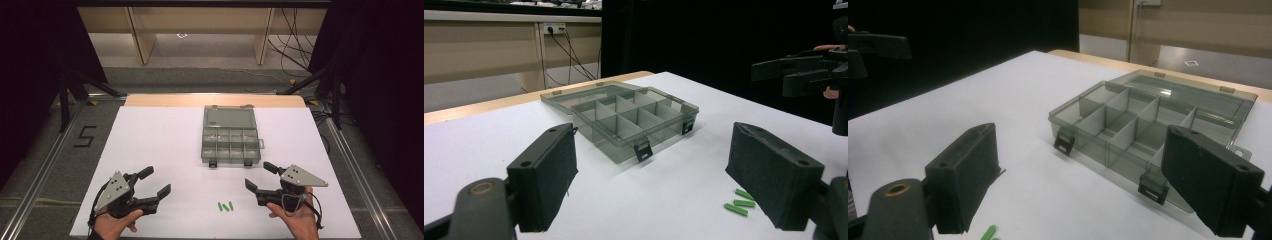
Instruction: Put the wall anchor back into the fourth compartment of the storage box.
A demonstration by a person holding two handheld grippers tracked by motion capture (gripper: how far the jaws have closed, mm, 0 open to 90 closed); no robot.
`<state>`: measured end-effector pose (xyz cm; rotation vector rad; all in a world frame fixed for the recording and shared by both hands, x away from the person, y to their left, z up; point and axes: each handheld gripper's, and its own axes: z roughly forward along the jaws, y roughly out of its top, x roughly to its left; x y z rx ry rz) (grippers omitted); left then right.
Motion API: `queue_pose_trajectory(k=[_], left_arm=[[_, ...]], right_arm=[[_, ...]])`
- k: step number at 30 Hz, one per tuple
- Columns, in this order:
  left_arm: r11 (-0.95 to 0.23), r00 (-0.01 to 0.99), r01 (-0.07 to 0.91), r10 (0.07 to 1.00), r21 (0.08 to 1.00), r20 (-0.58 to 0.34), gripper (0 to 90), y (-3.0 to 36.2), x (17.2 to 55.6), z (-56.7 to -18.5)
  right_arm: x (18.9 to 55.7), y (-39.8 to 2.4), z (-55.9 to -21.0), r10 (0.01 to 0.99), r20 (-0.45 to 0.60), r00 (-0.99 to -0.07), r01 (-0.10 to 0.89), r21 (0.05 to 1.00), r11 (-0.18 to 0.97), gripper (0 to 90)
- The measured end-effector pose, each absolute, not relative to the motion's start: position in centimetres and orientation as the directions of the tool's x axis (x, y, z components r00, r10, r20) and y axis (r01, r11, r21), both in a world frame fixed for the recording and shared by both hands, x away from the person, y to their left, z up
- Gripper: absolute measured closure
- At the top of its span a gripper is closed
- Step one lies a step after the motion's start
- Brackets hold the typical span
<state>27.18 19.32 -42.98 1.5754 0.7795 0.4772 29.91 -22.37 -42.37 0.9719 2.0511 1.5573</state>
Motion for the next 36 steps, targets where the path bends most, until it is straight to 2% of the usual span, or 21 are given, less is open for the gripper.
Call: queue_pose_trajectory(k=[11, 25, 32, 35, 36], left_arm=[[-0.025, 0.690, 0.203, 0.712, 0.979, -0.125, 18.7, 19.3, 27.2, -43.0], [-0.025, 0.687, 0.206, 0.715, 0.978, -0.126, 18.2, 19.2, 27.2, -43.0], [-0.030, 0.687, 0.208, 0.716, 0.978, -0.124, 18.2, 19.2, 27.2, -43.1], [-0.031, 0.685, 0.210, 0.718, 0.977, -0.125, 18.2, 19.2, 27.2, -43.1], [-0.031, 0.684, 0.211, 0.718, 0.977, -0.125, 18.2, 19.2, 27.2, -43.1]], right_arm=[[30.0, -22.2, -42.5, 0.704, 0.095, -0.704, 0.302, 0.937, 0.175, 16.2], [30.3, -21.7, -42.5, 0.690, 0.048, -0.722, 0.322, 0.906, 0.274, 17.3], [30.7, -21.4, -42.0, 0.680, -0.010, -0.733, 0.330, 0.869, 0.368, 23.0], [31.2, -20.7, -41.9, 0.667, -0.043, -0.744, 0.344, 0.831, 0.437, 25.6], [31.5, -20.1, -41.9, 0.644, -0.054, -0.763, 0.359, 0.793, 0.492, 29.3]])
